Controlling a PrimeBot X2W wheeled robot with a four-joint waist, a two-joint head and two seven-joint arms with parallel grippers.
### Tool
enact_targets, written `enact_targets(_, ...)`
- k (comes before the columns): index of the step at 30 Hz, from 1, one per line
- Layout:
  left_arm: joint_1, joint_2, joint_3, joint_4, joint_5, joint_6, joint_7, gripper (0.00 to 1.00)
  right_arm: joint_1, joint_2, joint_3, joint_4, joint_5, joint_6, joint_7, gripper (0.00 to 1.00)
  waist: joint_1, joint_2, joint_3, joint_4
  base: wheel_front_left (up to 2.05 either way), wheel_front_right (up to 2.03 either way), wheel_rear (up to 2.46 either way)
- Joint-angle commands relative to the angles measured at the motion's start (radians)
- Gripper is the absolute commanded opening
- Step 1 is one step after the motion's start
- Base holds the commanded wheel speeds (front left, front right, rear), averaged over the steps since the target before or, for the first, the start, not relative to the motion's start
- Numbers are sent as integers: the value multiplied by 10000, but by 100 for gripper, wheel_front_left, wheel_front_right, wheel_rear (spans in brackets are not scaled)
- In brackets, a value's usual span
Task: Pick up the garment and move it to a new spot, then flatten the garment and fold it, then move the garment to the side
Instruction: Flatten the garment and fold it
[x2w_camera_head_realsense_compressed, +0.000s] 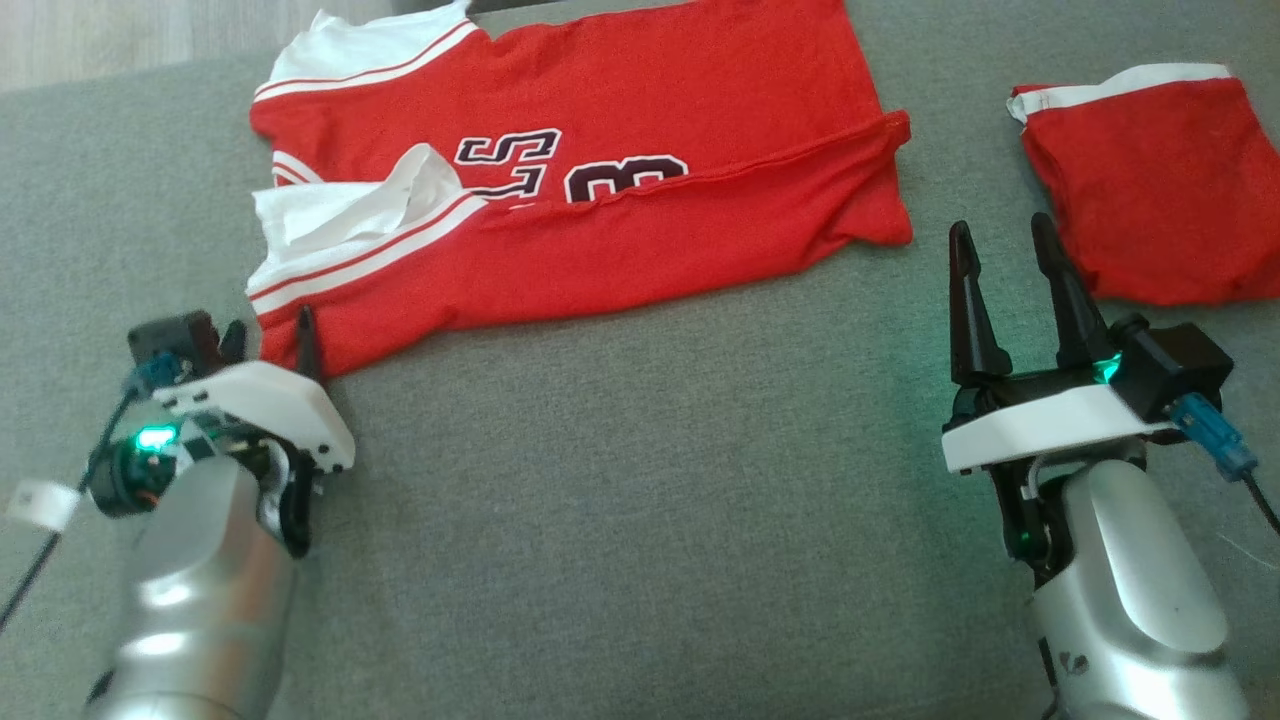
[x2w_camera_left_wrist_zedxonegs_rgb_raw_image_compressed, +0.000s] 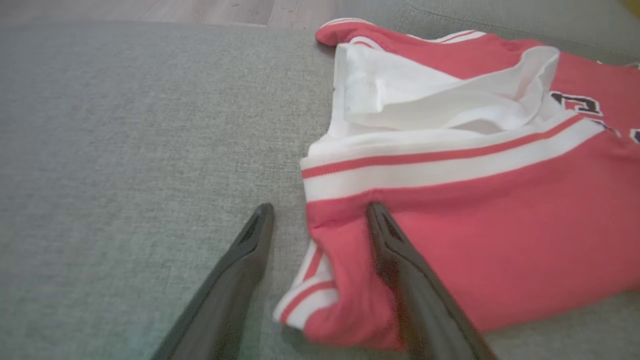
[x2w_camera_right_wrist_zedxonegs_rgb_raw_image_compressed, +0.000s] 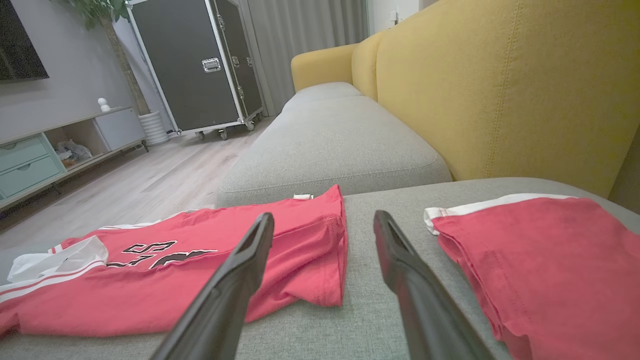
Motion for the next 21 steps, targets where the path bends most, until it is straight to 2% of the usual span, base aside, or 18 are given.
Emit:
enact_targets(1, 56, 253, 44, 210, 91, -108, 344, 40, -288, 52, 218, -336, 67, -9, -64, 100, -1, 0, 22, -27, 0, 0, 0)
enact_targets(2, 21, 256, -23, 338, 95, -194, 468, 1, -305, 52, 207, -326, 81, -9, -64, 100, -1, 0, 24, -35, 0, 0, 0)
enact_targets(5, -55, 229, -109, 435, 74, -313, 294, 0, -338, 52, 104, -240, 71, -9, -64, 100, -1, 0, -31, -10, 0, 0, 0)
enact_targets(10, -165, 106, -111, 74, 28, -357, -998, 0, -460, 52, -200, 376, -340, -9, -64, 100, -1, 0, -231, 190, 0, 0, 0)
enact_targets(15, -309, -77, -344, -631, 133, -514, -2060, 0, -1054, 52, -601, 1870, -933, -9, 73, 100, -1, 0, -386, 552, 0, 0, 0)
enact_targets(21, -181, -186, -727, -1849, 348, -669, -2320, 0, -2333, 53, -1013, 3751, -755, -9, 910, 100, -1, 0, -389, 945, 0, 0, 0)
